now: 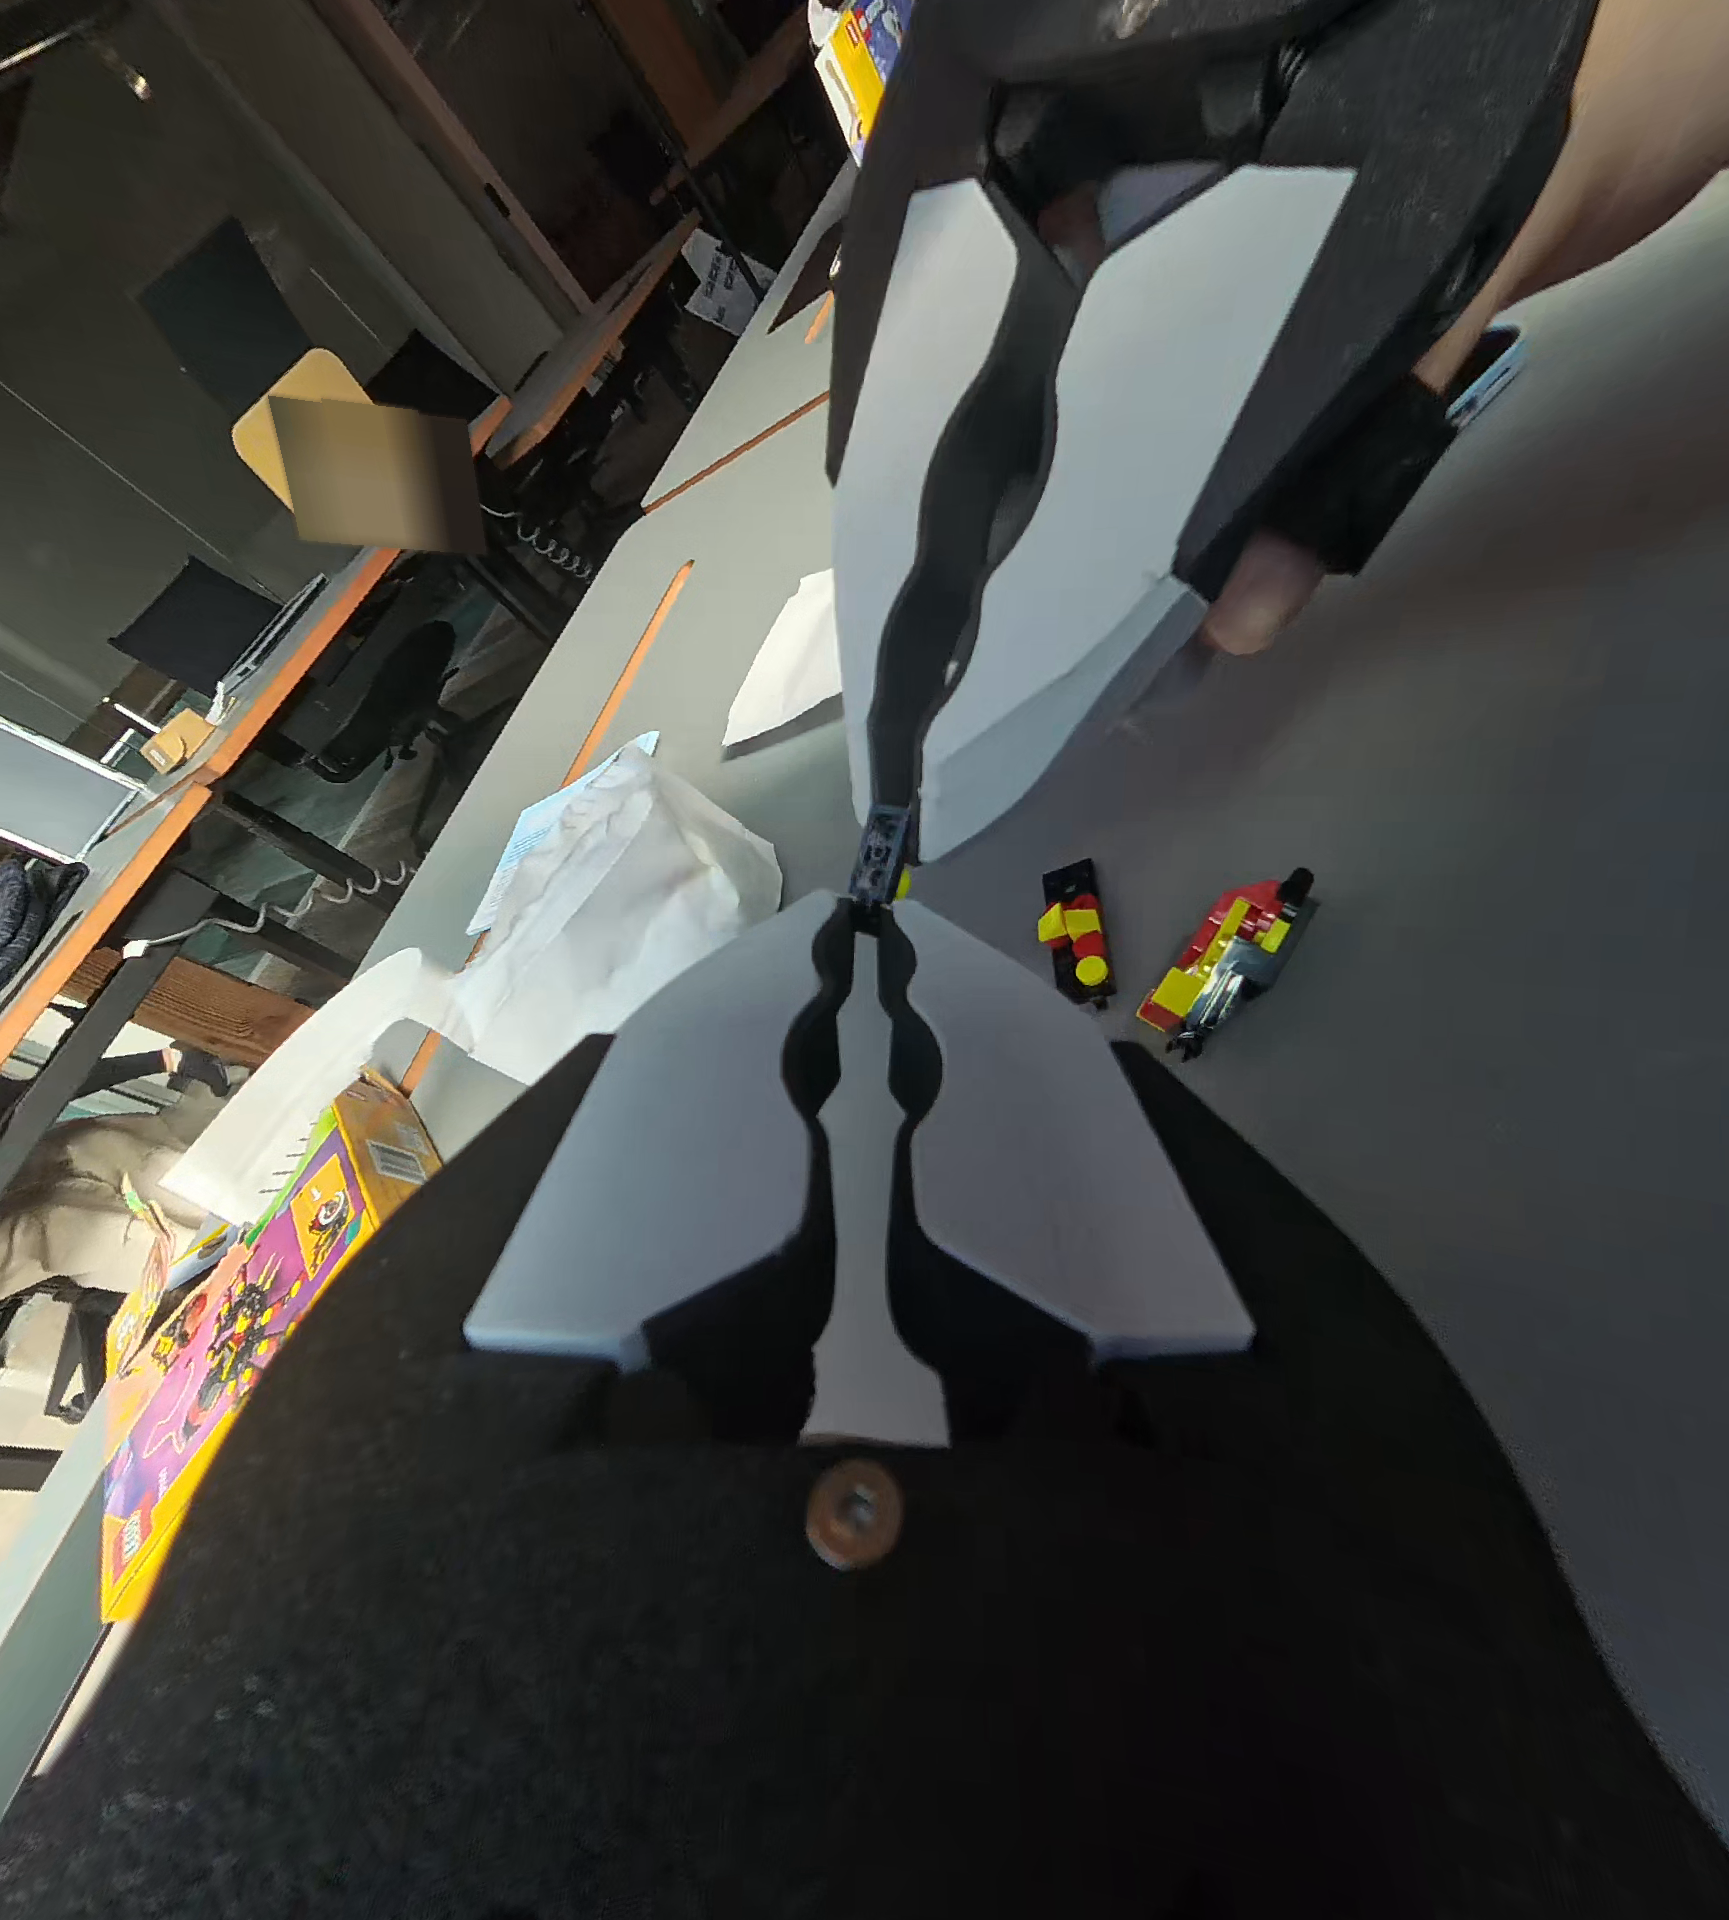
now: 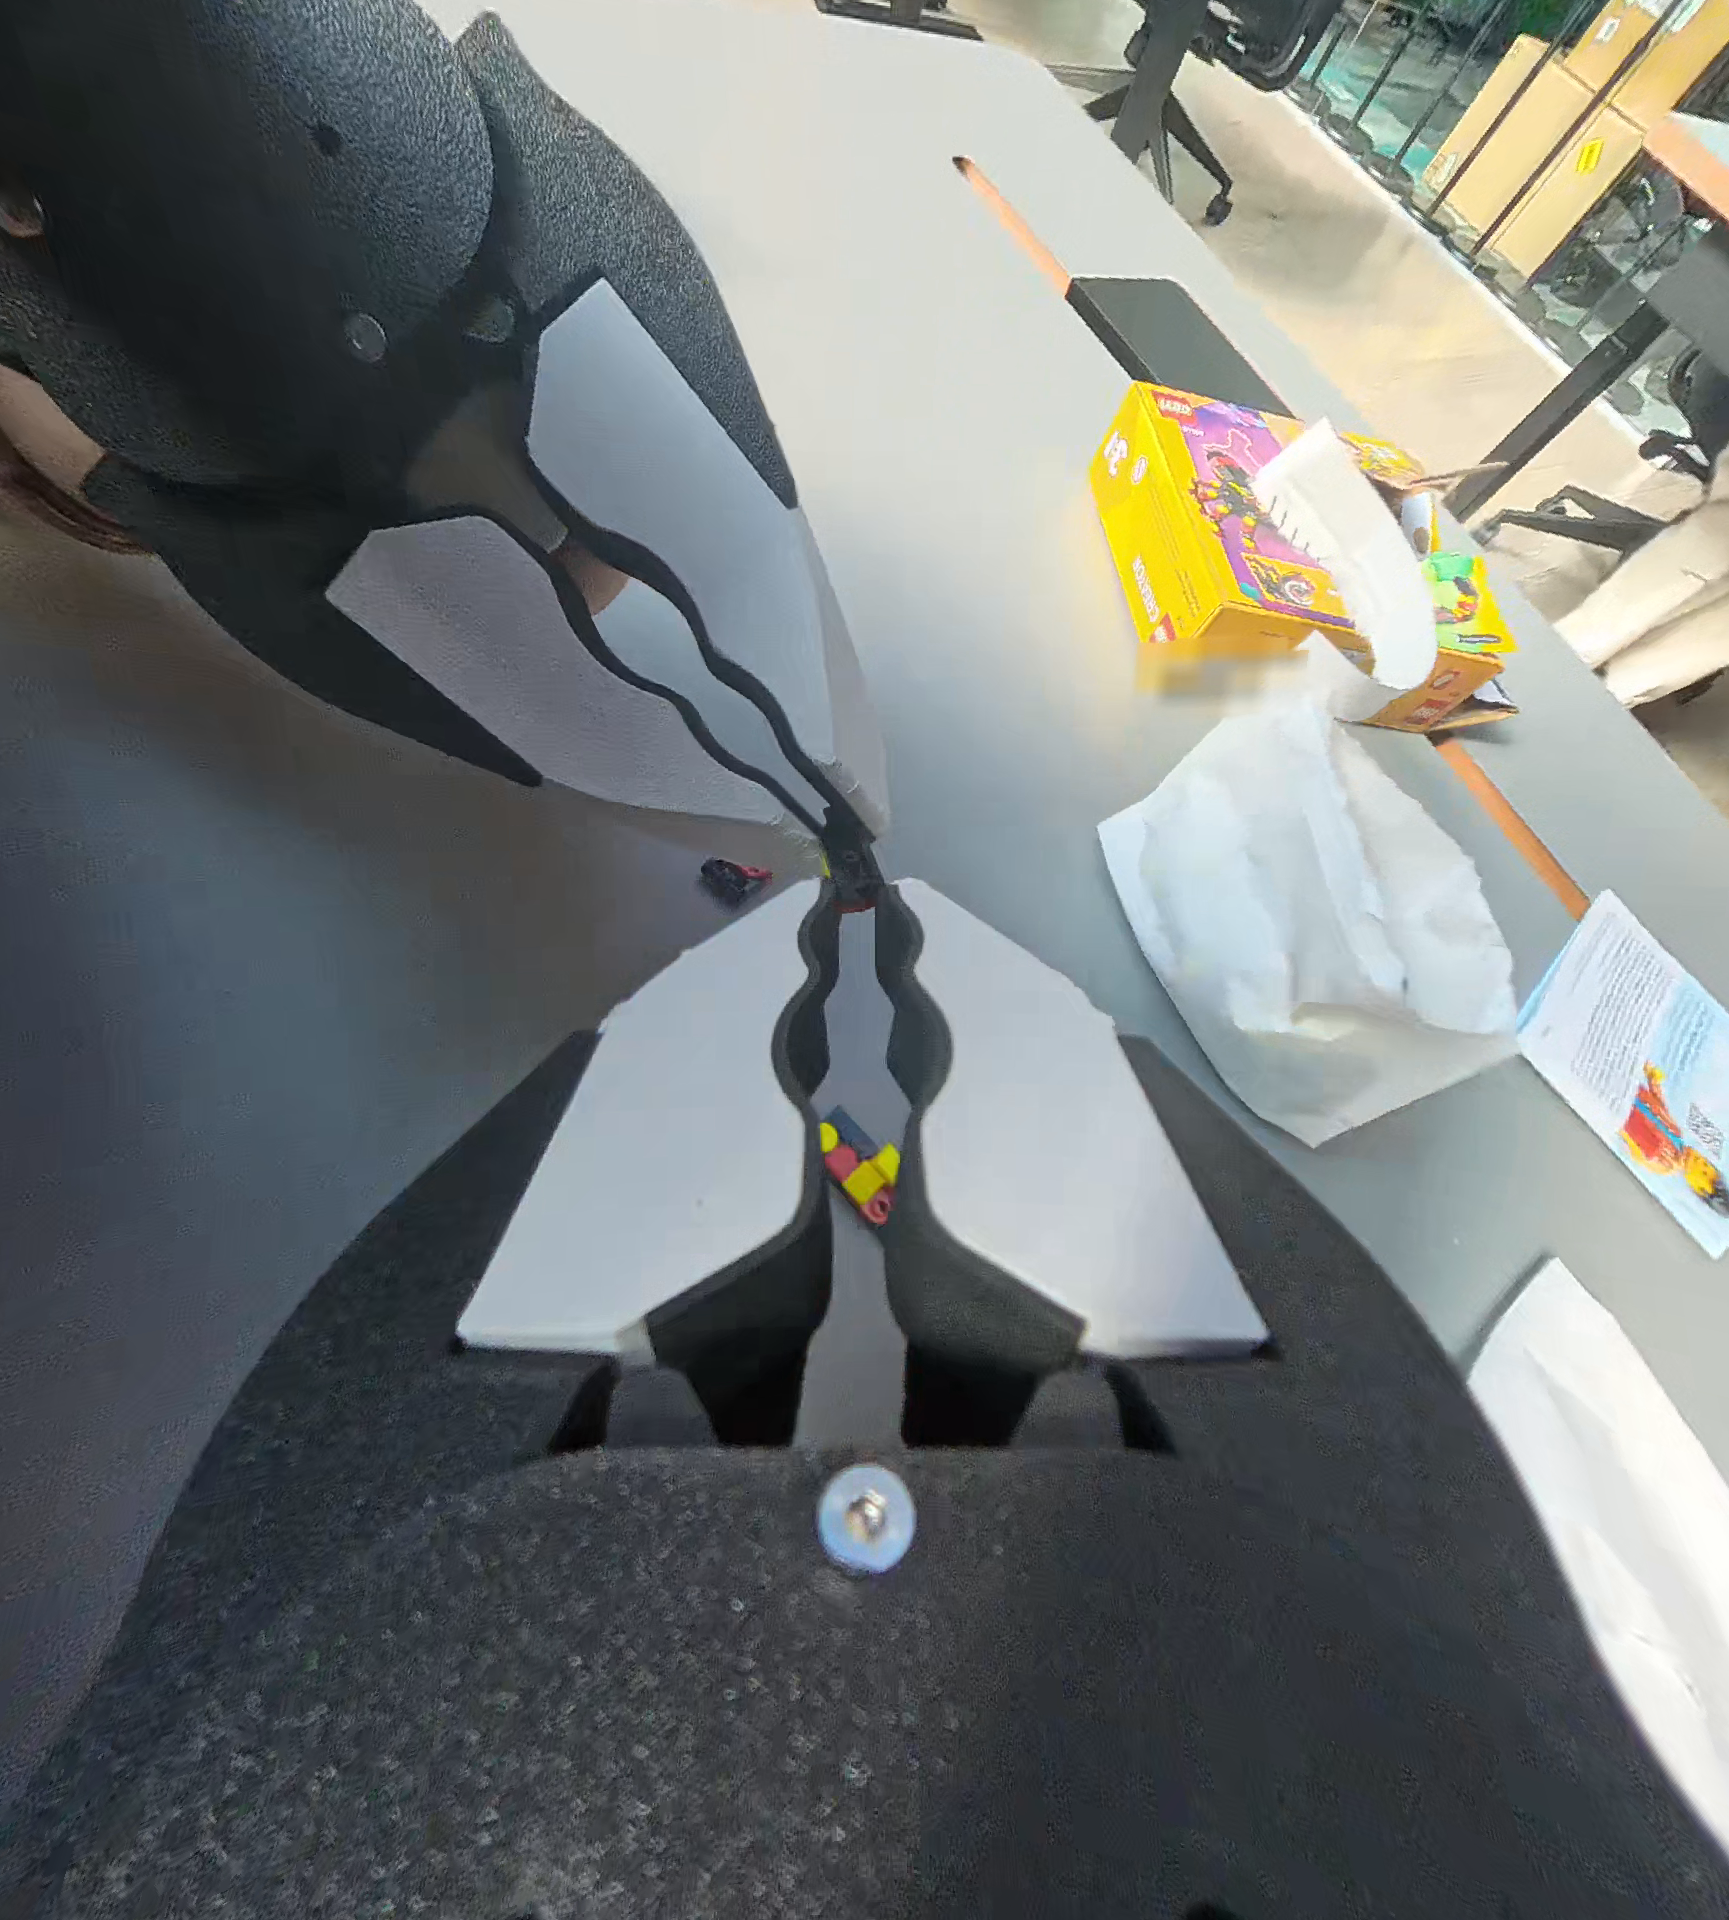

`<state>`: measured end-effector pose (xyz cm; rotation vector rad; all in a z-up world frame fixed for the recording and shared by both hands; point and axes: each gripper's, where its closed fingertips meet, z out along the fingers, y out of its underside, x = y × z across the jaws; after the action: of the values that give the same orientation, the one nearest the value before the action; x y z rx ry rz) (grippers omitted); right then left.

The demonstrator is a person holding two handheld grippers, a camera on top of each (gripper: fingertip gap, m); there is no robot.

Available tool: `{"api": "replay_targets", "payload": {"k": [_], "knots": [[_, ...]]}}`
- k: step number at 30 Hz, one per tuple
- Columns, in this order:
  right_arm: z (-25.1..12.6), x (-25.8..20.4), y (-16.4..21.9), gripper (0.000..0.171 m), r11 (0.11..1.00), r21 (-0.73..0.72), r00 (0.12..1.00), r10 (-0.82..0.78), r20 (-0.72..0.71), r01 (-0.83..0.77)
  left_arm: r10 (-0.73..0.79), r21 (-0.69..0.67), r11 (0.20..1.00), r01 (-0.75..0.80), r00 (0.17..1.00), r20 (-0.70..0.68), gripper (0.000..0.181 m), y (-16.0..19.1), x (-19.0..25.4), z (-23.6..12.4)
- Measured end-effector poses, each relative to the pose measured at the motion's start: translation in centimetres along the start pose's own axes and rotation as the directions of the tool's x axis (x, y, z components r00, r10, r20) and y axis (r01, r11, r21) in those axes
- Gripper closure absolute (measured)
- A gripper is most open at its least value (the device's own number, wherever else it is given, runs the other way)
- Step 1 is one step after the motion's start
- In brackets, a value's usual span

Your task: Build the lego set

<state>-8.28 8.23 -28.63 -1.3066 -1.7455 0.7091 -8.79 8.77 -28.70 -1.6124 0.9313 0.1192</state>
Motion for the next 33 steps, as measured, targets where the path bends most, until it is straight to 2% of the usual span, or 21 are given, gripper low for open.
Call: {"api": "replay_targets", "payload": {"k": [5, 7, 9, 10, 11, 12, 13, 14, 15, 16, 18, 20, 23, 33], "knots": [[0.4, 0.1, 1.0, 0.166, 0.99, -0.084, 0.993, -0.114, -0.023, 0.111, -0.063, 0.008, 0.998, 0.063, 0.997, -0.034, 0.179, 0.4, 0.4, 0.1], [0.6, 0.1, 2.6, 0.171, 0.98, -0.154, 0.992, -0.127, 0.0, 0.125, -0.137, 0.069, 0.988, 0.139, 0.99, -0.028, 0.179, -0.2, -0.4, -0.3], [0.4, -0.4, 1.6, 0.171, 0.999, -0.037, 0.999, -0.007, 0.036, 0.009, -0.187, 0.073, 0.979, 0.191, 0.981, -0.055, 0.178, -0.2, -0.8, -0.3], [0.1, 0.2, 1.4, 0.171, 0.999, -0.037, 1.0, 0.005, 0.015, -0.005, -0.179, 0.064, 0.981, 0.182, 0.982, -0.056, 0.178, 0.1, -0.8, -0.3], [-0.1, 0.5, 1.1, 0.171, 1.0, -0.01, 0.999, 0.029, 0.015, -0.029, -0.236, 0.087, 0.966, 0.245, 0.966, -0.103, 0.177, 0.0, -0.5, -0.4], [-0.4, 0.2, 0.3, 0.169, 0.991, 0.052, 0.99, 0.117, 0.084, -0.121, -0.346, 0.11, 0.922, 0.371, 0.918, -0.195, 0.177, -0.4, -0.1, -0.5], [-1.0, -0.1, -0.8, 0.157, 0.959, 0.129, 0.956, 0.224, 0.189, -0.251, -0.436, 0.139, 0.864, 0.484, 0.857, -0.275, 0.177, -0.8, -0.2, -0.8], [-1.6, 0.1, -1.8, 0.155, 0.908, 0.194, 0.909, 0.311, 0.278, -0.37, -0.481, 0.183, 0.809, 0.559, 0.808, -0.339, 0.177, -1.4, -0.5, -1.3], [-2.0, 0.8, -2.5, 0.158, 0.856, 0.244, 0.871, 0.373, 0.32, -0.456, -0.505, 0.211, 0.768, 0.605, 0.774, -0.383, 0.177, -1.9, -0.8, -1.6], [-2.1, 1.2, -2.8, 0.163, 0.835, 0.277, 0.866, 0.386, 0.318, -0.475, -0.513, 0.22, 0.749, 0.625, 0.757, -0.405, 0.177, -2.2, -0.9, -1.8], [-1.6, 0.8, -3.1, 0.165, 0.857, 0.299, 0.898, 0.344, 0.274, -0.42, -0.498, 0.218, 0.766, 0.605, 0.773, -0.393, 0.177, -2.2, -0.7, -1.7], [-1.1, -0.3, -3.8, 0.158, 0.861, 0.292, 0.895, 0.333, 0.298, -0.418, -0.476, 0.216, 0.789, 0.575, 0.795, -0.376, 0.177, -2.4, -0.5, -1.5], [-0.9, -0.4, -4.2, 0.16, 0.866, 0.305, 0.907, 0.318, 0.275, -0.396, -0.467, 0.222, 0.795, 0.565, 0.803, -0.37, 0.177, -2.7, -0.5, -1.6], [-1.3, -0.2, -4.0, 0.162, 0.875, 0.286, 0.91, 0.323, 0.259, -0.392, -0.484, 0.232, 0.78, 0.581, 0.796, -0.364, 0.177, -2.5, -0.7, -1.8]]}}
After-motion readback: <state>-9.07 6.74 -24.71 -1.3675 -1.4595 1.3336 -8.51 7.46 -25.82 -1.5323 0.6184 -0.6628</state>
